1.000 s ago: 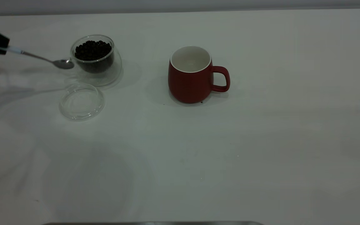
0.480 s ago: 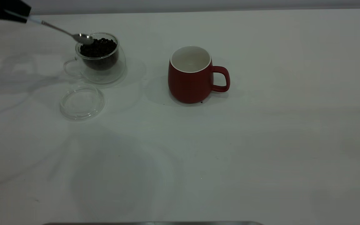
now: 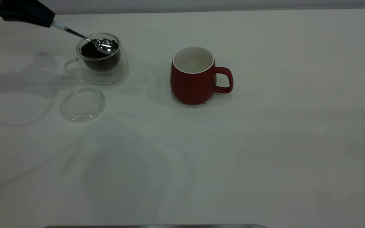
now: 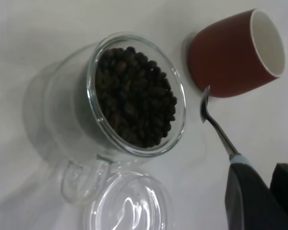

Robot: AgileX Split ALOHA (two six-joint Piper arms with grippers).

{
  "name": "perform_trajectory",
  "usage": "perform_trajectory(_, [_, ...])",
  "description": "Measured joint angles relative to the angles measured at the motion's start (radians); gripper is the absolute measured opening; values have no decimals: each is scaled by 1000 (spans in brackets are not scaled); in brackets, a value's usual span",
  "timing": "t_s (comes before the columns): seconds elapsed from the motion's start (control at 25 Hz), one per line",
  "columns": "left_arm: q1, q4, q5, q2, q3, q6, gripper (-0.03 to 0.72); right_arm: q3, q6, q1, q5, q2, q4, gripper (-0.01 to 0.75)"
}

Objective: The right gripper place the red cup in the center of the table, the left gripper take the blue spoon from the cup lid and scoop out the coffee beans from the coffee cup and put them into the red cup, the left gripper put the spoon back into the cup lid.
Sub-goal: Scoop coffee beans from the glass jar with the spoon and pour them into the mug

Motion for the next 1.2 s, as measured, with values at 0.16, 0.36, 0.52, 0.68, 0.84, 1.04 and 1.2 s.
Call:
perform_trajectory(0.16, [1, 0, -29, 0, 0, 34, 120, 0, 0, 0, 0, 0, 0, 588])
perform_trajectory(0.36, [1, -4, -79, 0, -2, 65, 120, 0, 0, 0, 0, 0, 0, 588])
perform_trajectory(0.52, [10, -7, -108, 0, -10, 72, 120, 0, 0, 0, 0, 0, 0, 588])
perform_trajectory(0.68, [11, -9, -154, 22, -10, 89, 120, 0, 0, 0, 0, 0, 0, 588])
perform_trajectory(0.84, [11, -34, -162, 59, -10, 91, 120, 0, 0, 0, 0, 0, 0, 588])
perform_trajectory(1.04, [11, -78, -156, 85, -10, -12, 120, 0, 0, 0, 0, 0, 0, 588])
perform_trajectory(1.2, [11, -79, -156, 87, -10, -187, 120, 0, 0, 0, 0, 0, 0, 588])
